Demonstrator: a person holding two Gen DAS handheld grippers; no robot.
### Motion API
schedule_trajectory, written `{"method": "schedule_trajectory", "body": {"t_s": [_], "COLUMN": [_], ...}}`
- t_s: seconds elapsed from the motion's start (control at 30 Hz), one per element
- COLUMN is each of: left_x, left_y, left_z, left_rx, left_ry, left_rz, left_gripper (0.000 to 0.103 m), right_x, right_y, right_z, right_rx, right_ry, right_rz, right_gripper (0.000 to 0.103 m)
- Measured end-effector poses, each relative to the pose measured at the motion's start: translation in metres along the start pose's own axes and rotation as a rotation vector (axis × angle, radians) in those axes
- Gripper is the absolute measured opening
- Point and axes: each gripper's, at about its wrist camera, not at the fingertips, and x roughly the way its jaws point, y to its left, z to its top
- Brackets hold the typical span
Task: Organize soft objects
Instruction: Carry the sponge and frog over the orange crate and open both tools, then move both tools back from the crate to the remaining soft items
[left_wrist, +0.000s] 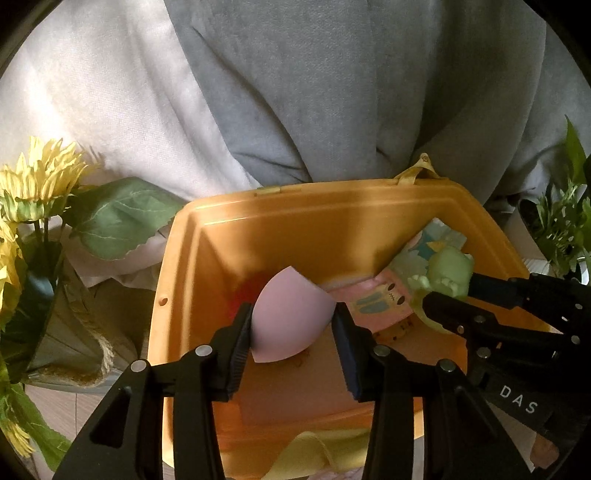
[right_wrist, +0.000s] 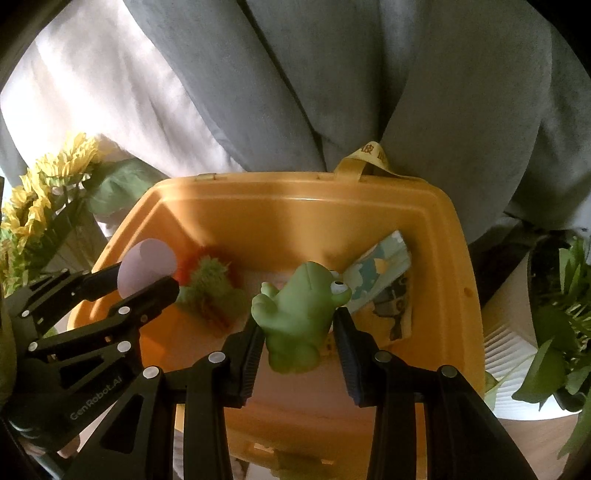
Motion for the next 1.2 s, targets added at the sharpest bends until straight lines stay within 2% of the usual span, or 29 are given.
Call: {"method": "schedule_trajectory", "body": {"t_s": [0.13, 0.2, 0.33, 0.5, 0.77, 1.2], "left_x": [0.0, -0.001, -0.006, -0.02, -0.067, -0.148], "left_y": [0.001, 0.003, 0.003, 0.003, 0.003, -0.009], "left_z": [0.0, -0.001, -0.001, 0.001, -0.003, -0.02], "left_rx": [0.0, -0.008, -0.008, -0.017, -0.027, -0.015], "left_ry": [-0.001, 0.003, -0.007, -0.032, -0.132, -0.305], "left_rz": [-0.001, -0.007, -0.004, 0.0, -0.002, 0.019], "left_gripper": [0.054, 0.054, 0.064, 0.067, 0.072, 0.076], "right_x": [0.001, 0.0, -0.008, -0.023, -0.068, -0.144], "right_y": [0.0, 0.001, 0.001, 0.003, 0.009, 0.011], "right_z": [0.002, 0.002, 0.003, 0.006, 0.005, -0.01], "right_rx": [-0.001, -0.002, 0.0, 0.001, -0.001, 0.044], "right_ry": [-0.01, -0.017, -0.031, -0.064, -0.157, -0.286], "right_rz": [0.0, -0.002, 0.01, 0.007, 0.011, -0.037], "right_gripper": [0.044, 0.048, 0.048, 0.048, 0.048, 0.048]}}
